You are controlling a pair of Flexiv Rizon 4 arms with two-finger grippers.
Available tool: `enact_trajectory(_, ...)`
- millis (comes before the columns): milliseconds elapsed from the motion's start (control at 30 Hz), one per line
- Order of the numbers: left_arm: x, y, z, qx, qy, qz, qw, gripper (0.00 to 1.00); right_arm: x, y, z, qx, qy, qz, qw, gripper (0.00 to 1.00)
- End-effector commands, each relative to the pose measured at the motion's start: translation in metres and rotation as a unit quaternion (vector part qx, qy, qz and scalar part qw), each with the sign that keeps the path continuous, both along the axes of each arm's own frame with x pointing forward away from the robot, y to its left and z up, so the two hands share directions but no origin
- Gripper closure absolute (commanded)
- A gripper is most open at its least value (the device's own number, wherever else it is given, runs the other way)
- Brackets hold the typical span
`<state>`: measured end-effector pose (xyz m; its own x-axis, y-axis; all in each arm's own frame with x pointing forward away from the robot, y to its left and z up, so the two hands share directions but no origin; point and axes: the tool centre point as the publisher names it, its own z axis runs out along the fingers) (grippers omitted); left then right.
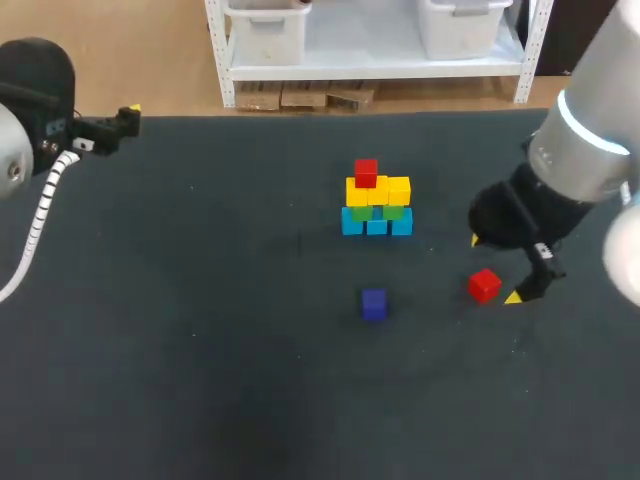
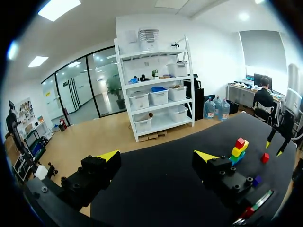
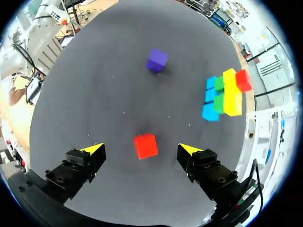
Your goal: Place the blue cubes, place green cubes on the blue cubes, place the yellow cubes on the green cubes, then place the red cubes on the yellow cubes, and place purple cube on the red cubes.
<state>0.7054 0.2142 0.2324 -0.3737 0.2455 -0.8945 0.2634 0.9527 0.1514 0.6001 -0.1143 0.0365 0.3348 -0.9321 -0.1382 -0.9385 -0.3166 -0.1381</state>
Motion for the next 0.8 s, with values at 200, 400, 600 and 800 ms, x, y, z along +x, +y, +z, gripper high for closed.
enact_trajectory(200, -0.001, 0.0, 0.0, -0.001, -0.001, 0.0, 1.0, 0.0, 0.011, 0.006, -0.03, -0.028, 0.043, 0.026, 0.998, 0.24)
enact_trajectory(400, -0.001, 0.0, 0.0, -0.001, -0.001, 0.0, 1.0, 0.0, 0.013, 0.002, -0.038, -0.038, 0.047, 0.025, 0.998, 0.75)
enact_trajectory(600, -0.001, 0.0, 0.0, -0.001, -0.001, 0.0, 1.0, 0.0, 0.016, -0.002, -0.036, -0.039, 0.042, 0.015, 0.998, 1.0)
enact_trajectory(800, -0.001, 0.0, 0.0, -0.001, -0.001, 0.0, 1.0, 0.0, 0.034, 0.001, -0.013, -0.088, 0.064, -0.084, 0.99, 1.0)
